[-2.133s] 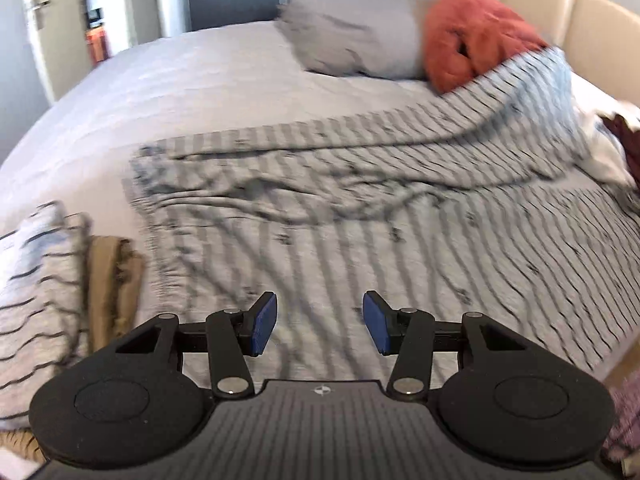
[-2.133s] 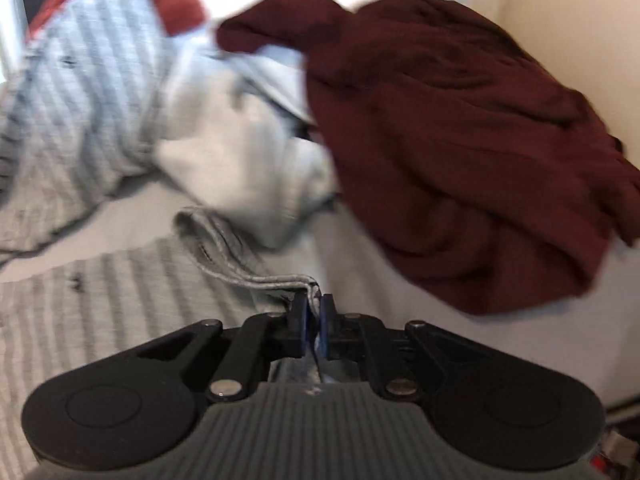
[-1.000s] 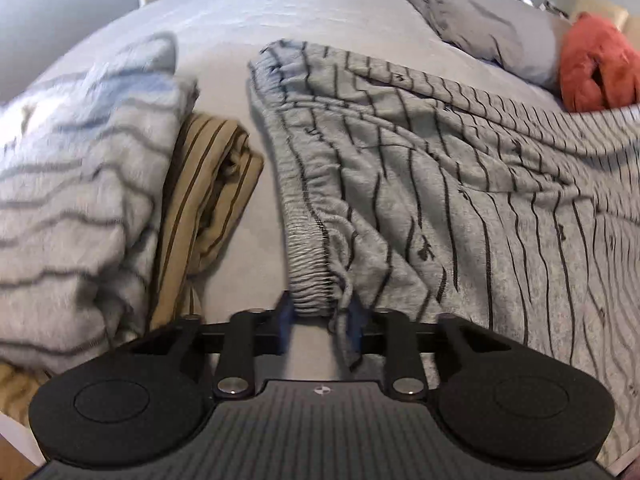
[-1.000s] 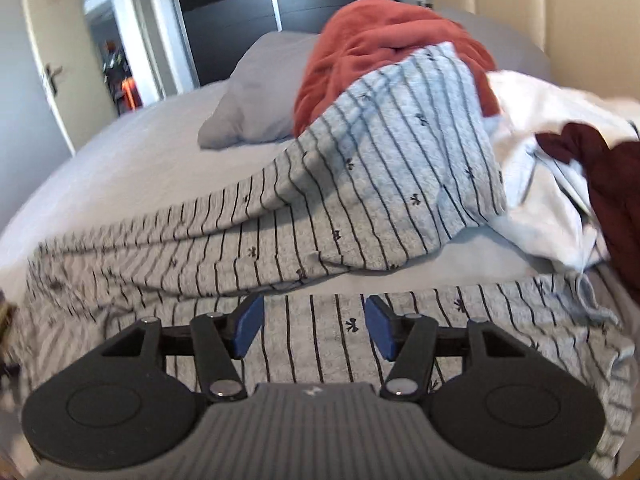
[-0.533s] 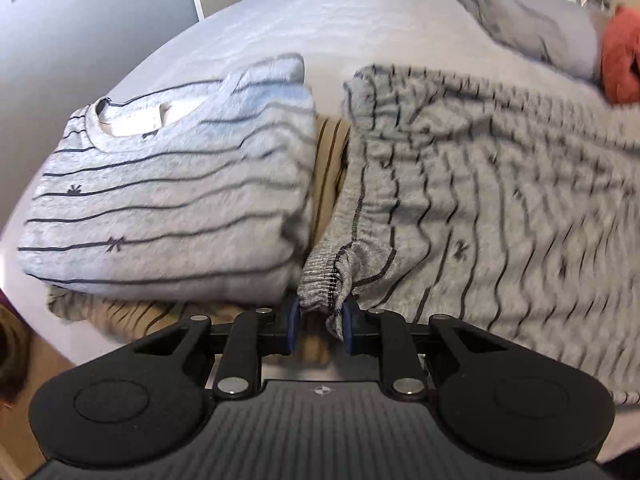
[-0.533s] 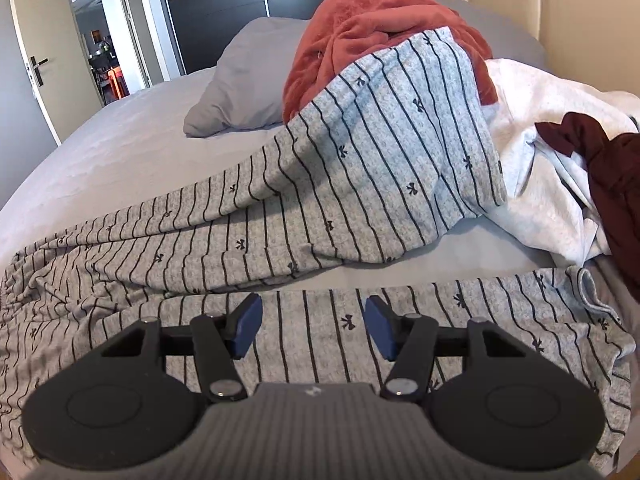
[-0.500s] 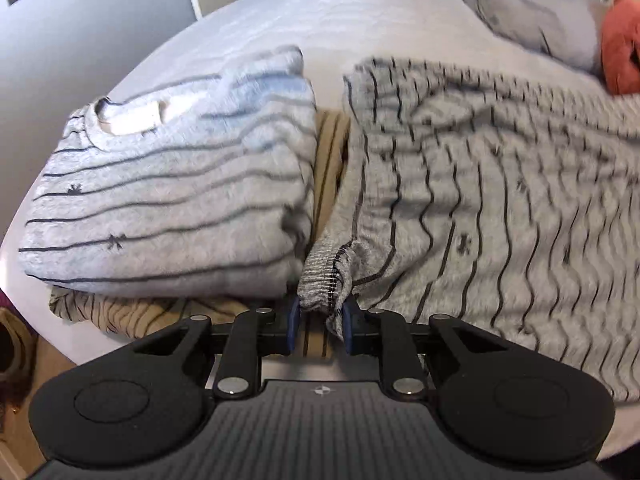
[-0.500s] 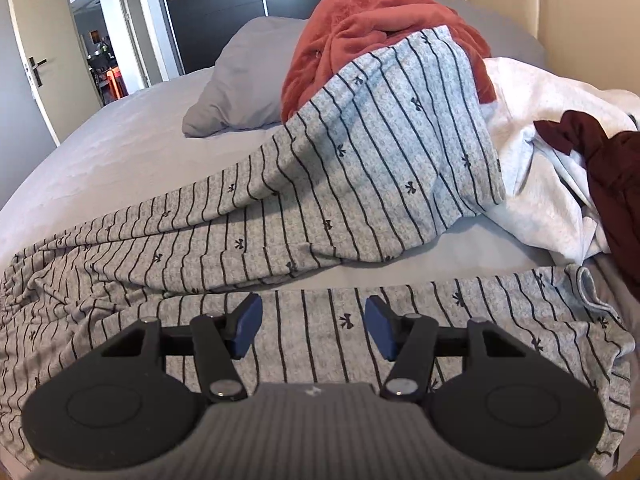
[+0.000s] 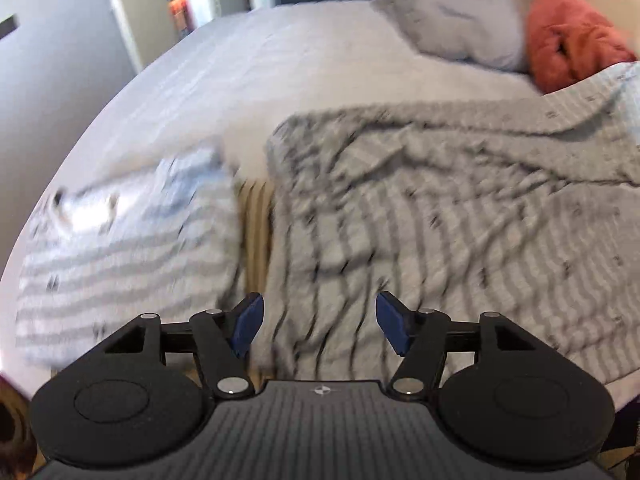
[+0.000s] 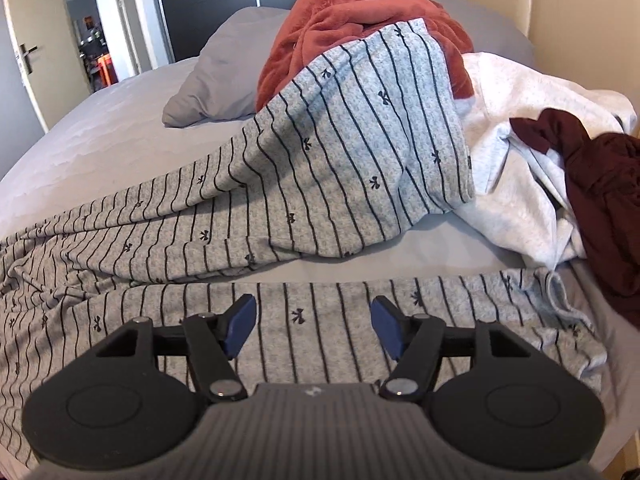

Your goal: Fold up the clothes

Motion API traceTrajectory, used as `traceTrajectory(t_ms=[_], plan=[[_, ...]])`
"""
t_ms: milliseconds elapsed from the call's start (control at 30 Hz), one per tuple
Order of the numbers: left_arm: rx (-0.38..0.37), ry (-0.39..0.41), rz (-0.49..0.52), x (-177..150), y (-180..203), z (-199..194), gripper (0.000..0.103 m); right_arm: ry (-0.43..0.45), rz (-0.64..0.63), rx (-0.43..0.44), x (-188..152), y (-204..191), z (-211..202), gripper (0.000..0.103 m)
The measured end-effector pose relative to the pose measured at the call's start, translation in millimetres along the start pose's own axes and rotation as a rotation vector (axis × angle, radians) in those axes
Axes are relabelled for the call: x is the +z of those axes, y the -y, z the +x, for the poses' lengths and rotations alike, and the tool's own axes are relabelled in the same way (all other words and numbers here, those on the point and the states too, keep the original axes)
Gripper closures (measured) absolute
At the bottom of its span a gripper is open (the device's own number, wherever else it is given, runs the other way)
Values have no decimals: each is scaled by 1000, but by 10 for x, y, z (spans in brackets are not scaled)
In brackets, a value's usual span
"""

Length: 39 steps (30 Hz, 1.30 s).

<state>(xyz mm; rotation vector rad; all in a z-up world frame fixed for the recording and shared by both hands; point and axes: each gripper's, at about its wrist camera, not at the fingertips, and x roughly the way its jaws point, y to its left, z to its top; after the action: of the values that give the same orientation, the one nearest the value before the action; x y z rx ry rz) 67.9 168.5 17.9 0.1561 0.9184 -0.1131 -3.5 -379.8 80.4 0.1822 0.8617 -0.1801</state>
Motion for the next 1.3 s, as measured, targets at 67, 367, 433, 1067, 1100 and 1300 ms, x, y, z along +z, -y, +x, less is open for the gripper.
traceTrajectory(t_ms=[67,367,433,1067,1100,1300], plan=[[-25,12,23,205,-3,52,42,7,-43,3,106,22,-8,36],[30,73,289,1068,87,552,42,104,-494,-53,823,69,64,38],[31,87,324,1264,96,724,42,120,-601,-67,1018,85,137,38],[-136,-137,516,1822,162,2494,42,-7,-1261,-201,2419,171,1257,41],[-145,-146,497,1824,147,2526,42,-27,-1295,-199,2449,161,1296,41],[-175,-180,415,1812,80,2678,42,-110,-1374,-217,2525,87,1574,43]])
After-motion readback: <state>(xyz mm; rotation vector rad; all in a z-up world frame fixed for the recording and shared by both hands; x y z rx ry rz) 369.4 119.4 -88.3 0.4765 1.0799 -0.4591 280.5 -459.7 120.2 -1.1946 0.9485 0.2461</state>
